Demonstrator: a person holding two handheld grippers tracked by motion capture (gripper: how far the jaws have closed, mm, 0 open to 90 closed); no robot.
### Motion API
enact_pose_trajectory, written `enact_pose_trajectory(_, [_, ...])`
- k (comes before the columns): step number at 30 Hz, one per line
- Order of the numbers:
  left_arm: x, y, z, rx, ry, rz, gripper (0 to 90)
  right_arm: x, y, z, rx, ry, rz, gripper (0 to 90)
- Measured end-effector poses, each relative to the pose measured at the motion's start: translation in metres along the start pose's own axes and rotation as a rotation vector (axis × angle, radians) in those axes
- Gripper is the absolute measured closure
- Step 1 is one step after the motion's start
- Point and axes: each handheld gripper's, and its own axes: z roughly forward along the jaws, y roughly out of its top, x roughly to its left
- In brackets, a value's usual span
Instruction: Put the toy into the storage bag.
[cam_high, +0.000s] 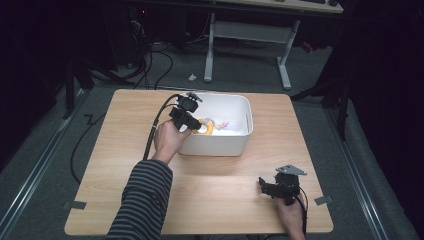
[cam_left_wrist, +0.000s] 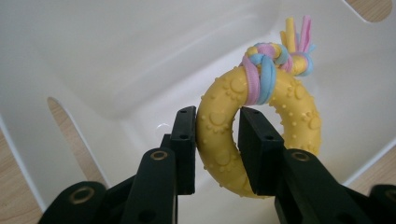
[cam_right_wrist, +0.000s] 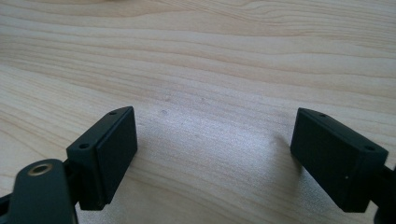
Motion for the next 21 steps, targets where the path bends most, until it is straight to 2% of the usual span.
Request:
enact_pose_trajectory(7, [-0.0030,0.0007,0.0044,0.011,0.007,0.012,68.2,0.0001,0.0000,-0.0001,0.001,0.000,0.001,14.6])
enact_pose_trajectory(17, [-0.0022,0.0010,0.0074,0.025,-0.001,0.007,67.7,0.0000,0.0000,-0.0001,0.001,0.000,0.000,14.6])
enact_pose_trajectory(21, [-0.0009,0.0013,0.0064,0.007,-0.030,-0.006,64.6,0.0000,0.0000,0.0000,0.000,0.000,0.000,14.6])
